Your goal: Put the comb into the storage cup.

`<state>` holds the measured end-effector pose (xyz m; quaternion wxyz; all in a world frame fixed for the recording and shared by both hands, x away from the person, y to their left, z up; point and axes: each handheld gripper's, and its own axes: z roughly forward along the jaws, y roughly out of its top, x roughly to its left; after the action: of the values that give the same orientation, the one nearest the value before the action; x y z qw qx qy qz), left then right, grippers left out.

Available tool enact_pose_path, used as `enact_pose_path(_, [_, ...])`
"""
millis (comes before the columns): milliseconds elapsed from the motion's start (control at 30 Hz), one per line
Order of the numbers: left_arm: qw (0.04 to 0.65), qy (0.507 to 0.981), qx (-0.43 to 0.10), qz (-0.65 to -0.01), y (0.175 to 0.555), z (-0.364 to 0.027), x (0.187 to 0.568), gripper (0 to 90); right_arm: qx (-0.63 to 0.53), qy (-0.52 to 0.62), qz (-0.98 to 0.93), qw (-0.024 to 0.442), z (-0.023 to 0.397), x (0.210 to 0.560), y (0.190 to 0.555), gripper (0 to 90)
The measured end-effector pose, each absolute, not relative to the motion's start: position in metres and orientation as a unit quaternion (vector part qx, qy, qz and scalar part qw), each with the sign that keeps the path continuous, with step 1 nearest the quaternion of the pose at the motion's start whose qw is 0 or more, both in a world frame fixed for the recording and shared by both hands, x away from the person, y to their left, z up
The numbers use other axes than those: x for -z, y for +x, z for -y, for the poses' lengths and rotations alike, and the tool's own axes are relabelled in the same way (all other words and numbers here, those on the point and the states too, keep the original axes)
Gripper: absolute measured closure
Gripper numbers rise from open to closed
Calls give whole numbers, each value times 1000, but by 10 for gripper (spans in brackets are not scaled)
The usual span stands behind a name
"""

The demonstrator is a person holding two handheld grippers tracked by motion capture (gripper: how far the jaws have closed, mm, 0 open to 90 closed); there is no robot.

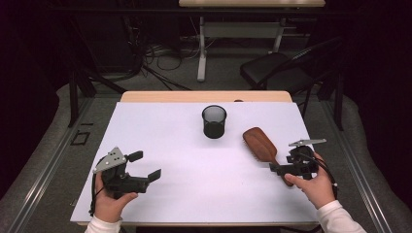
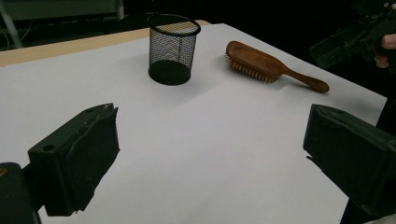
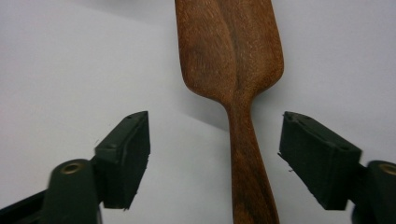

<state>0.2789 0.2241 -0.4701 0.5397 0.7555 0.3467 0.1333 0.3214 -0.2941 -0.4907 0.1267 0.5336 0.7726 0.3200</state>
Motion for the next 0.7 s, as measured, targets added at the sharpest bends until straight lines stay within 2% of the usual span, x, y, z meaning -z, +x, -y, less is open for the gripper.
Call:
enact_pose_path(233, [541, 754, -132, -348, 279, -225, 470, 38, -312, 537, -773, 126, 297, 490, 325, 126])
enact_pose_path(300, [541, 754, -131, -348, 279, -224, 470, 39, -304, 543, -773, 124, 297, 489, 326, 36])
enact_pose_path(400, [541, 754, -131, -348, 279, -224, 470, 39, -301, 540, -776, 128, 298, 489, 326, 0])
enact_pose_path(700, [541, 754, -131, -350, 279, -225, 470, 39, -281, 531, -789, 129, 298, 487, 327, 0])
